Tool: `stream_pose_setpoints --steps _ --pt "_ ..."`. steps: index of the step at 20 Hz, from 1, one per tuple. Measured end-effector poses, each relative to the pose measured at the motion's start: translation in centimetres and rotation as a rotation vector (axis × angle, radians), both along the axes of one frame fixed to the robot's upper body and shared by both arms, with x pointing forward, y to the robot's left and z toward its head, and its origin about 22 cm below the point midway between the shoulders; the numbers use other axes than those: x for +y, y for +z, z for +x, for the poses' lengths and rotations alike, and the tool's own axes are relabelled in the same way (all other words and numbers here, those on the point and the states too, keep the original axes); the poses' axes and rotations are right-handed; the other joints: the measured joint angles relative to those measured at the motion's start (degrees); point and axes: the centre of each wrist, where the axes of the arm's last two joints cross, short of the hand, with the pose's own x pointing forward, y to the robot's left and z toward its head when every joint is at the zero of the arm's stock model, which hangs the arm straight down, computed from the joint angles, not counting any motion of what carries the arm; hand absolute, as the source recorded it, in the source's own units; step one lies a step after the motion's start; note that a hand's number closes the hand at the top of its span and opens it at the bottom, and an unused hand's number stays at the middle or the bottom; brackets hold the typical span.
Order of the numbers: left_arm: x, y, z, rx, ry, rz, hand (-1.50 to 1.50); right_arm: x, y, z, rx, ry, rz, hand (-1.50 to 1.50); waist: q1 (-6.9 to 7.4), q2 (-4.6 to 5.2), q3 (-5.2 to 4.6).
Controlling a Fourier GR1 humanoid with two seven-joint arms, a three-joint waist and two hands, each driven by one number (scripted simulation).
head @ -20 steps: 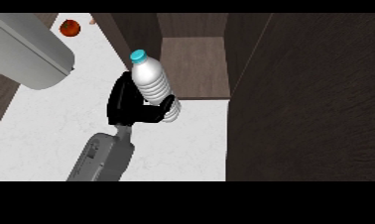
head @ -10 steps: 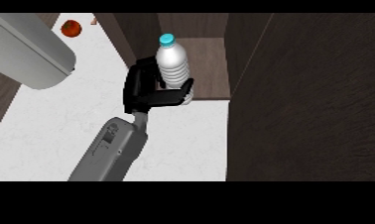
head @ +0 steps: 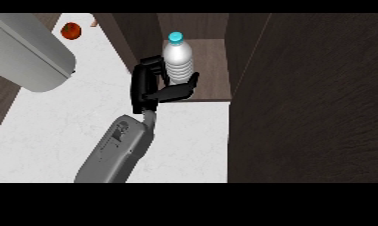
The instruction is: Pick up the bottled water, place it into the cabinet and close the cabinet
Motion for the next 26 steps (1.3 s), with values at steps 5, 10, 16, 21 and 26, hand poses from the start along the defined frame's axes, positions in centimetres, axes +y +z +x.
stream_pose_setpoints --steps 5,10,16,21,26 --pt "-0.8 1.6 2.2 -0.001 0.035 0.067 1.50 -0.2 -0.1 0.0 0.001 0.015 0.001 -1.50 -1.42 0.62 0.01" --pt "-0.7 3.8 7.0 -0.006 0.008 0.165 1.50 -0.2 -0.1 0.2 -0.005 0.015 0.006 -1.50 -2.23 1.56 -0.09" --pt "-0.5 2.6 9.2 -0.003 0.039 0.259 1.50 -0.2 -0.8 0.0 0.004 0.020 0.002 -1.50 -2.67 1.99 -0.12" --pt "0.1 1.1 9.7 -0.004 0.080 0.383 1.50 -0.2 -0.7 0.2 -0.004 0.022 0.006 -1.50 -2.78 2.14 -0.12" --pt "0.1 0.7 10.0 0.002 0.129 0.458 -1.50 -0.1 -1.0 0.4 -0.006 0.026 0.004 -1.50 -2.84 2.05 -0.04"
